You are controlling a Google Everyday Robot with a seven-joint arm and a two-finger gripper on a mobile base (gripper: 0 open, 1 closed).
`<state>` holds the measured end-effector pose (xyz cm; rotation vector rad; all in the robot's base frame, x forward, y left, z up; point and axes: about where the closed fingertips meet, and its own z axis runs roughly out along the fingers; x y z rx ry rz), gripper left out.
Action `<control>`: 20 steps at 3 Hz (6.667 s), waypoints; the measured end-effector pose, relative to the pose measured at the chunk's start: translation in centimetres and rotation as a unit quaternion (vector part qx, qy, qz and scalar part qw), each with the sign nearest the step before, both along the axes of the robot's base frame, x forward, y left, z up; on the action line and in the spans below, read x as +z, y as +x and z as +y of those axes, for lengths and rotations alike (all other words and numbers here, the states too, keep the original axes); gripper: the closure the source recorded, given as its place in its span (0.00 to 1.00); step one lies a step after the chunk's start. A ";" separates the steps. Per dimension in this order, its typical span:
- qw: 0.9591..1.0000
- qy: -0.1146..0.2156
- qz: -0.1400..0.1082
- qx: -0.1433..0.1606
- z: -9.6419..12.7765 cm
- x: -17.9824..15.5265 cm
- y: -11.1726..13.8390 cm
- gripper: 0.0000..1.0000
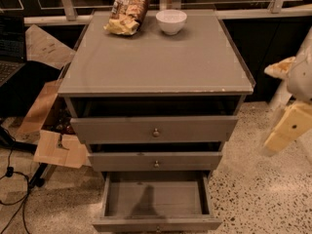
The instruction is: Close bottom drawer
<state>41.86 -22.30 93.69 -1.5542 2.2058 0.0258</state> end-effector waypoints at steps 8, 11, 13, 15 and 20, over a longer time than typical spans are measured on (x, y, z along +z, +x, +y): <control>0.987 0.128 0.100 -0.019 1.5 -18.0 -2.9 0.63; 0.982 0.156 0.091 -0.056 2.2 -22.0 -3.8 1.00; 0.970 0.218 0.063 -0.084 3.3 -30.2 -3.1 1.00; 0.960 0.248 0.096 -0.082 4.3 -35.1 -3.5 1.00; 0.946 0.252 0.129 -0.155 5.4 -51.2 -4.0 1.00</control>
Offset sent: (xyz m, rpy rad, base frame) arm -0.0367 0.0056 -0.1458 0.3086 0.0294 -0.0956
